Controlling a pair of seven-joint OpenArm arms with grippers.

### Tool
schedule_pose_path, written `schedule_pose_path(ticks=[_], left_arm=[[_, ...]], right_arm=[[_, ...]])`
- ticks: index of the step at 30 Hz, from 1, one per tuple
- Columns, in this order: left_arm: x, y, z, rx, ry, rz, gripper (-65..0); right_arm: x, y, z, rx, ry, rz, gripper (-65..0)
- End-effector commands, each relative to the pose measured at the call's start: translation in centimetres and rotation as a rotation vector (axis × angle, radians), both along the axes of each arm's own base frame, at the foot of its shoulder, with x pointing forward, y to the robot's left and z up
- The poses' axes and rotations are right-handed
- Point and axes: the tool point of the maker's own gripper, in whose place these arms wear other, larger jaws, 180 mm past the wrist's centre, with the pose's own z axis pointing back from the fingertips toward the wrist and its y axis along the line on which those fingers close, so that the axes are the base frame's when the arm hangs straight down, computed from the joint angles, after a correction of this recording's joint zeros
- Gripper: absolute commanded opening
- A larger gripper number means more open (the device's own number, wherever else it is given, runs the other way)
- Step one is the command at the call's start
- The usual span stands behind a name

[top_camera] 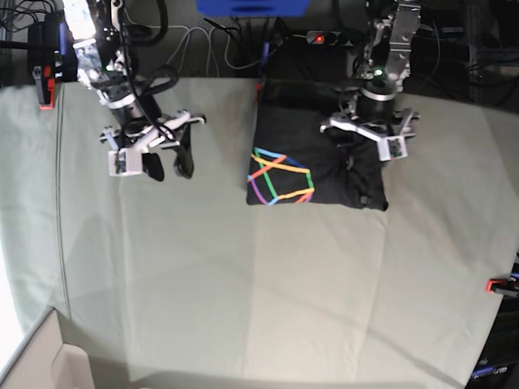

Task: Layout the t-shirt on the table in an organized manner, then fold the t-shirt properly
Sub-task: 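Release the shirt and press the folded stack flat with the left gripper, then grasp the folded shirt with the left gripper and rotate it on the table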

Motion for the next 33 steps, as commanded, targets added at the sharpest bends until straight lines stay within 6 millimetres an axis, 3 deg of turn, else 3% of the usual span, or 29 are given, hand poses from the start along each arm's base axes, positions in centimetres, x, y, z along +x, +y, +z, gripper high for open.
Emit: schedule_pose_path(ticks=[1,5,8,10,13,18,24,27,33], left_arm=[[-1.2,-0.1,-1.2,0.008,0.067,-0.011,-35.7],[-1.1,0.2,-1.1,0.014,0.065,-0.008,-65.0],[-0.8,0.2,-0.7,0.015,0.053,-0.008,-62.8],[-0.4,0.2,-0.4,0.015,0.041,-0.008,-64.7],[1.9,1.1,0.9,0.044,-0.005,-0.027,-64.8],[5.9,-1.0,3.1,0.103,-0.081,-0.181,-64.8],[10.4,-5.2,6.7,0.199,-0.197,-0.425,-64.8],[11.9,-8.4,8.3,0.232,-0.251,-0.548,-64.8],[11.9,-15.4,7.5,0.202,-0.234,-0.866,-64.8]], right_arm=[[0.6,-0.1,1.3,0.023,-0.04,-0.012,-32.9],[0.6,-0.1,1.3,0.023,-0.04,-0.012,-32.9],[0.6,-0.2,1.3,0.021,-0.042,-0.01,-32.9],[0.9,-0.7,1.3,0.013,-0.047,-0.023,-32.9],[2.0,-3.3,1.5,-0.01,-0.064,-0.093,-32.9],[3.8,-8.1,3.3,-0.065,-0.13,-0.215,-32.9],[4.7,-14.7,4.4,-0.178,-0.14,-0.359,-32.9],[4.6,-17.6,4.5,-0.233,-0.122,-0.418,-32.9],[4.0,-21.1,5.0,-0.278,-0.12,-0.501,-32.9]])
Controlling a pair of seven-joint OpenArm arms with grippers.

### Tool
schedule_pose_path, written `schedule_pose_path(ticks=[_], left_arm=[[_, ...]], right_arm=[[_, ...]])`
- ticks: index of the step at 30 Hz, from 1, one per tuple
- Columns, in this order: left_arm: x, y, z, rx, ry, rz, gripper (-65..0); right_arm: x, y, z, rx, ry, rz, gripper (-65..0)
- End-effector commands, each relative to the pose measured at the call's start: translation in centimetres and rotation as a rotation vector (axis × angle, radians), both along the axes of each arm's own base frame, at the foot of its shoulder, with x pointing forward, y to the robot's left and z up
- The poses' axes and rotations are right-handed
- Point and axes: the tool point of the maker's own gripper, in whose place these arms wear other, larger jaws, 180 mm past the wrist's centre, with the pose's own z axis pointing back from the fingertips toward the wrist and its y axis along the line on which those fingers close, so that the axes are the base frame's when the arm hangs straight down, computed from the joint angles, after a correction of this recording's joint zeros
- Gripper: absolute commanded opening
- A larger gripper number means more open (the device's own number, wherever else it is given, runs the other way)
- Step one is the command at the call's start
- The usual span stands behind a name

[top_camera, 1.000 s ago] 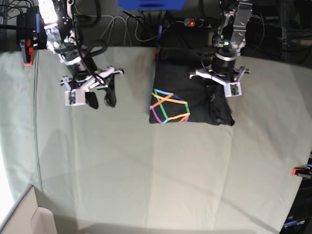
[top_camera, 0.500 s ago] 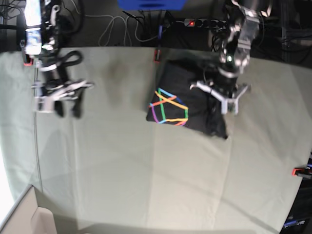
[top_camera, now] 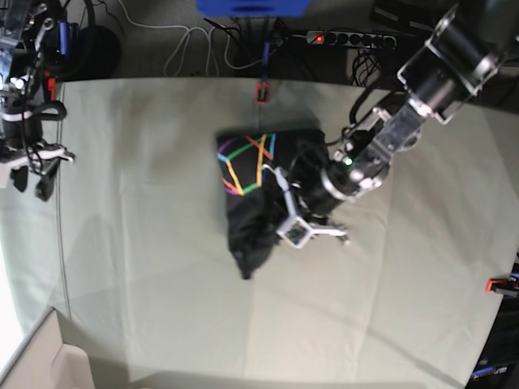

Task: Layout the t-shirt on the table in an organized manner, then fold the t-shirt properly
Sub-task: 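Grasp the folded shirt with the left gripper and rotate it on the table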

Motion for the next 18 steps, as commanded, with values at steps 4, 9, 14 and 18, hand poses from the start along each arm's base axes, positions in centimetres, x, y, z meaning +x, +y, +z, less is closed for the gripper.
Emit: schedule_pose_path(ticks=[4,9,14,18], left_arm=[[0.6,-3.3,0.6,-0.05,0.016,-0.095,-64.8],[1.6,-5.1,1.1,-0.07,0.031,-0.137,-64.6],[3.4,-4.9,2.1,-0.059,0.002,-0.127,-64.4],[3.9,-4.5,2.7,-0.055,-0.013,-0.123,-56.9]], right_arm=[[-0.2,-2.3,1.2,-0.039,-0.018,-0.047,-32.9],[-0.9,-3.8,1.0,-0.039,-0.004,-0.111,-32.8],[-1.0,-3.7,0.9,-0.031,-0.003,-0.12,-32.8],[-1.0,-3.5,0.8,-0.025,-0.002,-0.118,-32.8]])
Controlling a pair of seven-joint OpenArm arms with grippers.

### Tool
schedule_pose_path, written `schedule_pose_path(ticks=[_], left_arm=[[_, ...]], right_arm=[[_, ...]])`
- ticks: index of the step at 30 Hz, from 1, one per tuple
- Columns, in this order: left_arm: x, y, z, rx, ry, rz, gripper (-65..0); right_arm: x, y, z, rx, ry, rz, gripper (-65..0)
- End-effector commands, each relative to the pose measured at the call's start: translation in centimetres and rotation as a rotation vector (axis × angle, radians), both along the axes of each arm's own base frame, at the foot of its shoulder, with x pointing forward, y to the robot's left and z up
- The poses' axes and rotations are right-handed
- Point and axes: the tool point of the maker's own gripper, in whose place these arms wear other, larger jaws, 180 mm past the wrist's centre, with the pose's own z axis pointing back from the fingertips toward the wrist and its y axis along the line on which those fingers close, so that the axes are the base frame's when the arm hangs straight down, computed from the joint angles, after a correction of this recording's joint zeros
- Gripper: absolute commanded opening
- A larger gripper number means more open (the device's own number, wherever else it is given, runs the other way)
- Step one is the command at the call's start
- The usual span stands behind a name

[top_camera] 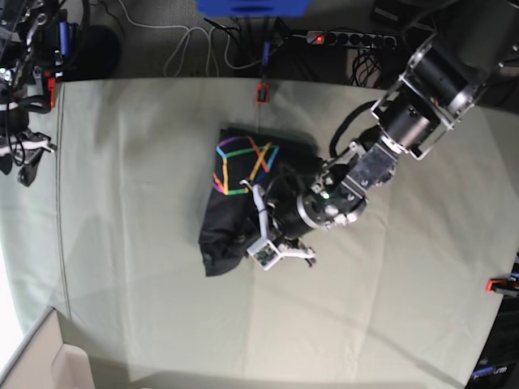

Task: Layout the t-shirt on the table in an organized manner, then fold the t-shirt properly
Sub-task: 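Grasp the folded shirt with the left gripper and rotate it on the table, then tuck and straighten the folded shirt's edges with both grippers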

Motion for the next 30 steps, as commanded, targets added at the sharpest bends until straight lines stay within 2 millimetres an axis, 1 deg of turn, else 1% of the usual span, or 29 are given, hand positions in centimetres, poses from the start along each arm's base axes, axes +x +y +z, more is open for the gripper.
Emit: schedule_pose_path(ticks=[1,5,8,9,10,11,12,14,16,17,18,20,21,22,24,25,27,29,30], left_arm=[[1.7,-0.5,2.8,-0.051,-0.067,-0.001,-54.2],[3.1,-0.4,4.2,-0.05,-0.102,-0.001,-42.5],[3.8,-0.4,5.0,-0.05,-0.121,-0.001,-31.7],[4.0,-0.3,5.1,-0.047,-0.125,0.0,-27.5],[4.1,0.3,5.0,-0.037,-0.127,0.005,-23.5],[4.3,0.5,5.1,-0.033,-0.13,0.007,-20.5],[4.7,0.7,5.6,-0.033,-0.142,0.011,-17.8],[5.8,1.5,6.6,-0.054,-0.157,0.05,-13.7],[7.1,2.7,8.1,-0.098,-0.179,0.11,-13.3],[7.0,3.2,8.6,-0.127,-0.181,0.138,-13.4],[6.7,3.9,8.5,-0.145,-0.167,0.173,-13.4],[6.7,6.2,9.7,-0.173,-0.166,0.249,-13.4],[6.3,7.0,10.3,-0.187,-0.165,0.278,-13.4],[5.7,7.8,10.4,-0.199,-0.157,0.306,-13.4],[4.8,10.4,11.0,-0.223,-0.155,0.385,-13.4],[4.0,12.3,10.8,-0.23,-0.147,0.441,-13.4],[2.6,16.8,10.4,-0.231,-0.134,0.566,-13.4],[0.7,20.8,9.1,-0.217,-0.099,0.681,-13.4],[-0.5,22.6,8.4,-0.203,-0.08,0.728,-13.4]], right_arm=[[0.5,-0.3,1.5,-0.016,-0.05,0.007,-32.8],[0.6,-0.2,1.5,-0.015,-0.052,0.008,-32.8],[0.6,-0.1,1.5,-0.011,-0.053,0.006,-32.7],[0.6,-0.1,1.5,-0.011,-0.053,0.006,-32.7],[0.6,-0.1,1.5,-0.011,-0.053,0.006,-32.7],[0.6,-0.1,1.4,-0.011,-0.052,0.006,-32.7],[0.6,-0.1,1.4,-0.011,-0.052,0.006,-32.7],[0.5,-0.2,1.4,-0.012,-0.052,0.003,-32.7],[0.5,-0.2,1.4,-0.012,-0.052,0.003,-32.7],[0.5,-0.2,1.4,-0.012,-0.052,0.003,-32.8],[0.6,-0.2,1.5,-0.011,-0.053,0.003,-32.8],[0.6,-0.1,1.4,-0.008,-0.054,0.004,-32.8],[0.6,-0.1,1.5,-0.008,-0.055,0.006,-32.8],[0.6,0.1,1.4,-0.002,-0.054,0.006,-32.8],[0.8,0.9,1.9,0.01,-0.076,0.012,-32.9],[0.9,2.0,2.2,0.02,-0.091,0.041,-33.0],[1.2,5.2,3.1,0.046,-0.126,0.142,-33.1],[1.6,7.7,3.9,0.066,-0.156,0.196,-34.4],[1.8,9.2,4.2,0.086,-0.167,0.226,-36.4]])
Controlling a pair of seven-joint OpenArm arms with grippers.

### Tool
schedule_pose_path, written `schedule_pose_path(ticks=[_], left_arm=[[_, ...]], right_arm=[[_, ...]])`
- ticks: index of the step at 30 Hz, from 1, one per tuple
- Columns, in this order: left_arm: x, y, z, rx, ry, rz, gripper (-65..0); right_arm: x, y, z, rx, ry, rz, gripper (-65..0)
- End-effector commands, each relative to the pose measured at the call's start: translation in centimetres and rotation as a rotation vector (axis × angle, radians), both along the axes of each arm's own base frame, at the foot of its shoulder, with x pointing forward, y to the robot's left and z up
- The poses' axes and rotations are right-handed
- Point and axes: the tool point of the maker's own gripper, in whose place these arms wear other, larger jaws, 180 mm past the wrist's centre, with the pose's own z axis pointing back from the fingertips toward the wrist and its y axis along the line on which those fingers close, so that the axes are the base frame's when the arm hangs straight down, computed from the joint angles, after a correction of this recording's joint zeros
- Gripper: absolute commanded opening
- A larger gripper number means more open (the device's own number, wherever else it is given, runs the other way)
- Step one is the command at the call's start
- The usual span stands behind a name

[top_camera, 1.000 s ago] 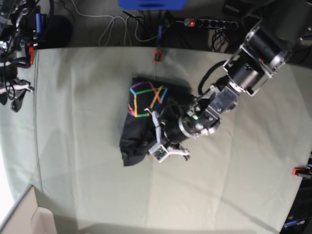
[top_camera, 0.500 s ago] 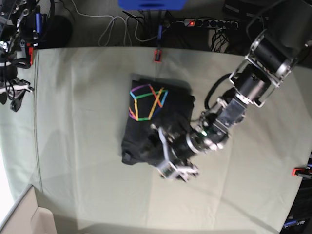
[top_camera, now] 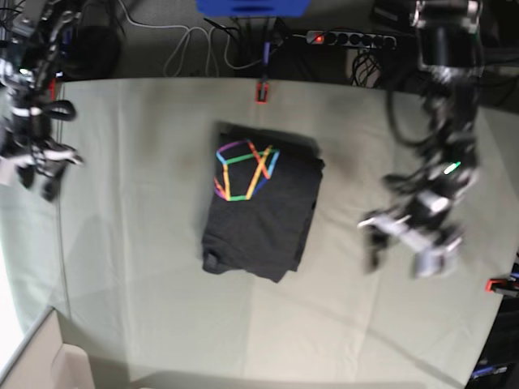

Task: Layout the t-shirt on the table in an organized manner, then fold the t-shirt properly
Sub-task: 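Tuck and straighten the folded shirt's edges with both grippers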

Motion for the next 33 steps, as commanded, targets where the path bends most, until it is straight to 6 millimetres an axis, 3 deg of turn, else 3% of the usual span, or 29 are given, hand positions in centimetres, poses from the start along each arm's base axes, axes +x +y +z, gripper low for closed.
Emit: schedule_pose_path(ticks=[1,3,6,9,12,13,20,24,26,29,33], left_arm=[[-0.6,0.3,0.3,-0.009,-0.007,0.0,-13.5],[-2.6,1.6,-1.6,-0.008,0.051,0.034,-15.2],[-5.1,1.6,-3.7,-0.013,0.111,0.034,-27.9],[-6.3,-1.8,-5.0,-0.064,0.142,-0.009,-46.7],[-6.3,-4.8,-4.5,-0.124,0.125,-0.022,-62.3],[-6.2,-5.7,-4.0,-0.147,0.112,-0.021,-65.0],[-5.6,-10.2,1.4,-0.245,-0.026,-0.048,-65.0],[-5.5,-13.9,-0.6,-0.268,0.035,-0.137,-65.0],[-5.2,-15.1,-2.7,-0.275,0.089,-0.16,-65.0],[-4.9,-15.1,-5.6,-0.24,0.158,-0.16,-65.0],[-5.1,-14.9,-7.2,-0.212,0.198,-0.161,-65.0]], right_arm=[[0.4,1.4,1.4,0.021,-0.051,0.03,-39.0],[0.5,4.5,1.3,0.061,-0.05,0.104,-43.8],[0.1,9.3,1.1,0.12,-0.04,0.225,-50.6],[-0.7,13.4,1.2,0.166,-0.033,0.337,-54.9],[-1.7,15.7,1.1,0.191,-0.018,0.401,-56.9],[-1.9,15.9,1.0,0.188,-0.014,0.413,-56.9],[-3.5,14.5,-1.7,0.141,0.074,0.433,-57.3],[-4.0,12.9,-2.5,0.123,0.101,0.395,-57.3],[-4.2,12.2,-2.8,0.117,0.113,0.376,-57.3],[-4.5,11.3,-3.2,0.108,0.126,0.351,-57.3],[-4.8,9.5,-3.6,0.089,0.143,0.305,-57.3]])
